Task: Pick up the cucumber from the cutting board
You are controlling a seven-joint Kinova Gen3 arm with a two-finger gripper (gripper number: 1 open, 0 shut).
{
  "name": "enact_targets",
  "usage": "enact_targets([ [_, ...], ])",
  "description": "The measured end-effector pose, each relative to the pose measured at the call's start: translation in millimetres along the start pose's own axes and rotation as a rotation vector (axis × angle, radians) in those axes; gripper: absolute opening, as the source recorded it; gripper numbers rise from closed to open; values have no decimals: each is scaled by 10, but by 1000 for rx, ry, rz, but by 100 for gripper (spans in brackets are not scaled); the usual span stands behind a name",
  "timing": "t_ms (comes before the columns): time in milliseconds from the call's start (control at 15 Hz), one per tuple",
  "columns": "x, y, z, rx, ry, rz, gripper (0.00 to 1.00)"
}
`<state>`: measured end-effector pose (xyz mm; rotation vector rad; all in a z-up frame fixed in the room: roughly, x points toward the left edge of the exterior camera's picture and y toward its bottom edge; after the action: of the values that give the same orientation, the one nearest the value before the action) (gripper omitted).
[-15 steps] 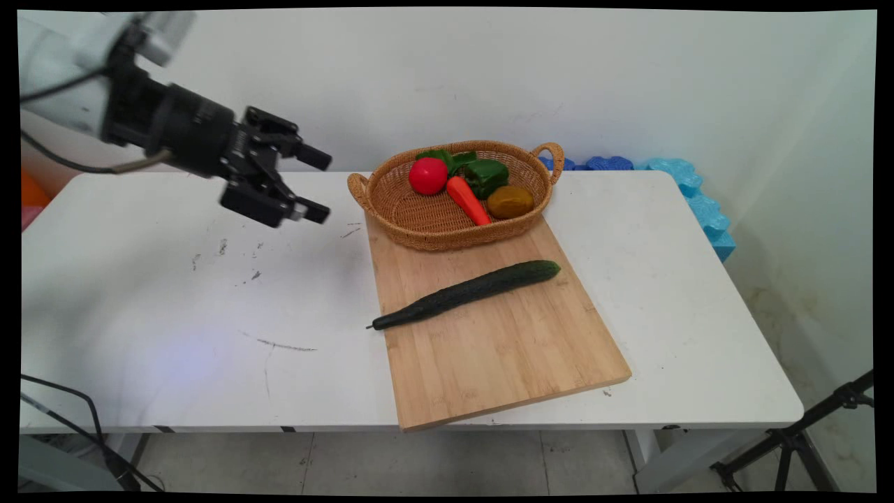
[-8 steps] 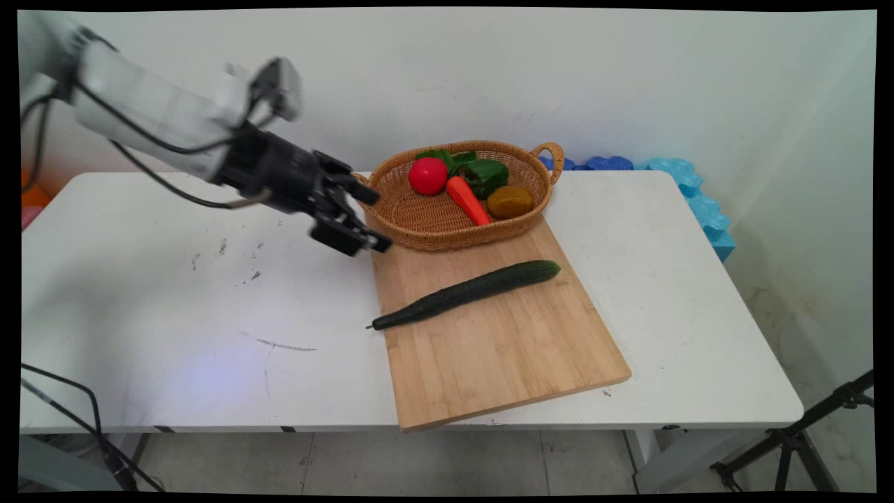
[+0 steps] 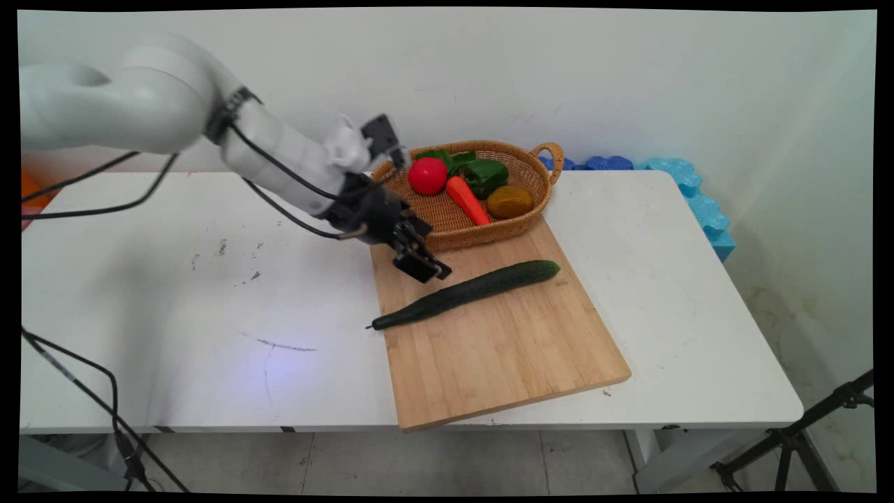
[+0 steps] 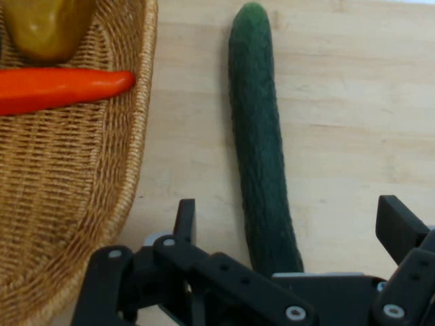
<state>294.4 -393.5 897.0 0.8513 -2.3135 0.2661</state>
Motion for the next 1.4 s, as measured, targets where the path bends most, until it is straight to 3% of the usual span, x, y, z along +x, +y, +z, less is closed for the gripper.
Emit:
enact_targets([
  [600,52,58,637,-5,-83,1,100],
  [1400,57,75,960,-8,-122,16,100],
])
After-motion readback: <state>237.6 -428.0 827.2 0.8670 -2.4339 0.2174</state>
